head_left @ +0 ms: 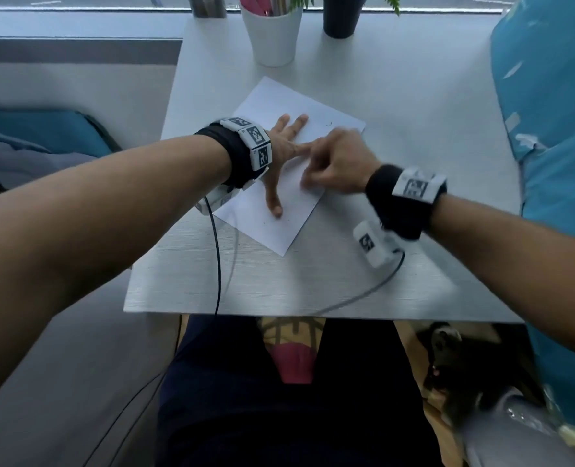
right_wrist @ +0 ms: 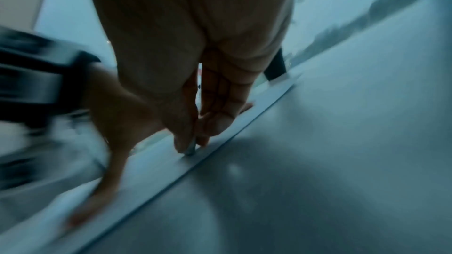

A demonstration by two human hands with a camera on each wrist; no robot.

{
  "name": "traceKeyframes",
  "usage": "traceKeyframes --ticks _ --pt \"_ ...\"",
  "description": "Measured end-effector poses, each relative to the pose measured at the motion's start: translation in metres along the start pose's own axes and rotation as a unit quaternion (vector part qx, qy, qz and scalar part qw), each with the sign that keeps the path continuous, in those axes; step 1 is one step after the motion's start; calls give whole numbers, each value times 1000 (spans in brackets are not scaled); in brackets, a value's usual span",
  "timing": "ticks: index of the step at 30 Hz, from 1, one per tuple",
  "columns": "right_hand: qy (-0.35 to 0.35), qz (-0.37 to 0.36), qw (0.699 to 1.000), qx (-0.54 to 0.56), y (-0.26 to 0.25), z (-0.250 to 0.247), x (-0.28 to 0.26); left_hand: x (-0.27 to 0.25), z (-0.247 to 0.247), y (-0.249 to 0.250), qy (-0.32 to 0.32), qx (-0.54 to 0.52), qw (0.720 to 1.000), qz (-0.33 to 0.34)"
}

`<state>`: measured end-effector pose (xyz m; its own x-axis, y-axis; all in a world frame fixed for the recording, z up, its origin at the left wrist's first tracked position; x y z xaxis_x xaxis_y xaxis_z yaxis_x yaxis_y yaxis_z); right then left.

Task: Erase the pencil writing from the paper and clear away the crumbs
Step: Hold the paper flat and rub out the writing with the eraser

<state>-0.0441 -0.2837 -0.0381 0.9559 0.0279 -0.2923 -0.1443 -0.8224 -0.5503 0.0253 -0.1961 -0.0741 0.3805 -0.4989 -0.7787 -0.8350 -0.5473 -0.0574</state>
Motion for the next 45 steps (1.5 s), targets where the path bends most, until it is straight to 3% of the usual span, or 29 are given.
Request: traceKeyframes --ticks 3,8,11,13,16,18,23,28,32,36,41,45 --pt "69 33 997 7 20 -33 12 -4 -1 1 0 1 1000 -3" --pt "-60 -47 997 0 -24 27 -21 0 -2 1 -5 14 1000 -14" --pt "42 13 999 -3 12 -21 6 -2 -2 2 -9 13 1000 -12" --pt "68 19 998 -2 13 -27 8 -4 -2 3 -9 7 1000 -10" --pt "-24 -36 999 5 -26 27 -22 -2 -3 4 -9 10 1000 -11" --pt "-69 -41 997 0 -27 37 -27 -3 -2 3 -12 13 1000 -15" --pt "81 35 996 3 20 -31 7 -3 -2 1 -8 -1 1000 -5" --pt "-51 -33 998 14 -25 35 -24 -1 -1 2 -11 13 1000 -12" --pt "55 27 998 26 15 -14 4 -3 0 1 -5 -7 1000 1" --pt "55 44 997 14 26 -17 9 -4 2 -2 8 -12 1000 22" --pt "68 43 997 18 28 -17 9 -20 15 8 66 -15 990 122" --pt "63 29 998 -14 19 -16 8 -25 48 5 45 -53 992 107"
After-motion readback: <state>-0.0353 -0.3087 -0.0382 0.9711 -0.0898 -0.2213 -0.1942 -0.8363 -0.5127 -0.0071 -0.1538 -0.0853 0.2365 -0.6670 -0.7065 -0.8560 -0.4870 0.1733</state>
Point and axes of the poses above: each hand's wrist, its own x-axis towards the middle knuckle, its own z-axis out of the palm, y = z × x, the point moved 7 cm from there along x, towards the middle knuckle, and after that the axes turned 10 degrees about -y, right-handed, at the moved point
